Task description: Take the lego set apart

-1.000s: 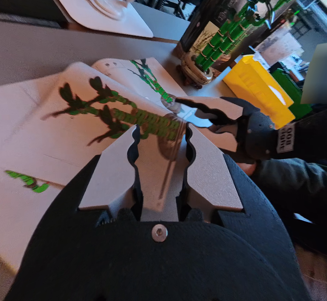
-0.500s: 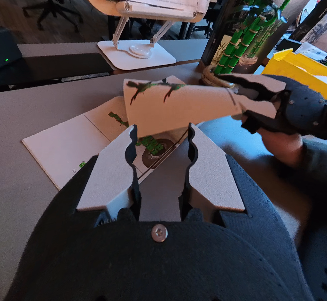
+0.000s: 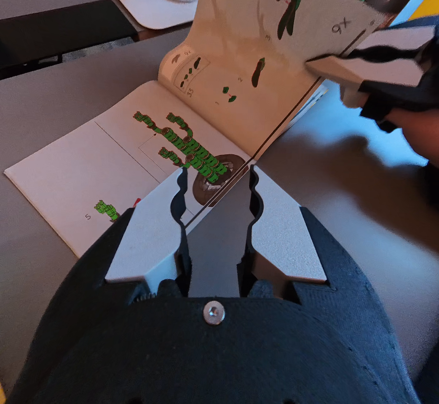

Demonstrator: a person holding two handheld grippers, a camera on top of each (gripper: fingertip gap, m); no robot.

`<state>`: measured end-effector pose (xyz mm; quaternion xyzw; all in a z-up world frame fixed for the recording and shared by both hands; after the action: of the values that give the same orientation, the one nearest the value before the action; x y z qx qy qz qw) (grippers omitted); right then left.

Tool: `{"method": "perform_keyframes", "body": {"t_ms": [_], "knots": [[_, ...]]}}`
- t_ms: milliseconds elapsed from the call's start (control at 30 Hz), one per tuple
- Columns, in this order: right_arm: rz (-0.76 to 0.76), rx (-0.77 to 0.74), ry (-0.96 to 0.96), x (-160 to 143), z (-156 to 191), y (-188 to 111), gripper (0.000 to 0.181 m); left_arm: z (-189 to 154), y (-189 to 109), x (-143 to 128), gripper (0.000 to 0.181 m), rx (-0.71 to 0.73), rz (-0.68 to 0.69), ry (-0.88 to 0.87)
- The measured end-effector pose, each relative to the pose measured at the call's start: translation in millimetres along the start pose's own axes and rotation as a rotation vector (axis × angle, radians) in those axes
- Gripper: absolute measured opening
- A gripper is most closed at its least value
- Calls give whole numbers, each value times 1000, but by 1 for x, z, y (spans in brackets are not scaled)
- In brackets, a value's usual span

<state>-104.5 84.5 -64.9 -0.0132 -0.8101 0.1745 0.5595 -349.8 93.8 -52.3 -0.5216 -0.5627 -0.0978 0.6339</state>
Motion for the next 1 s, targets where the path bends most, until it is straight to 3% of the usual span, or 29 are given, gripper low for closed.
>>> {"method": "perform_keyframes", "body": {"t_ms": [133,300,400,500,733,800,900,1000], "knots": [[85,52,109,-8,-7,0,0,-1,9,-4,53,75,74,58],[156,186,280,-19,-7,-8,0,-5,8,-1,54,51,46,68],[143,167,301,-21,-14,-13,2,-5,3,2,55,28,0,50],[129,123,323,-22,-23,-15,18,-4,-1,4,55,5,-44,33],[122,119,407,-26,-37,-19,20,-2,-3,4,54,6,-53,25],[121,125,454,-27,-41,-20,18,-1,-6,5,54,16,-58,28],[114,175,507,-29,-42,-19,0,0,-16,9,51,28,-108,32],[100,216,533,-28,-43,-20,0,0,-31,14,49,68,-185,59]]}}
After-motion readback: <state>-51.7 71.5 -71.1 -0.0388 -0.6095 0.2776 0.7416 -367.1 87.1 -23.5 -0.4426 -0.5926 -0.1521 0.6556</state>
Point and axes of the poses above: each gripper's, where its closed fingertips meet, y out along the fingers, x out of its top, z = x × y across the jaws, the point moved 9 cm from there along -y, back along the fingers, and after that the axes turned 6 degrees about -x, right-handed, at the moved point
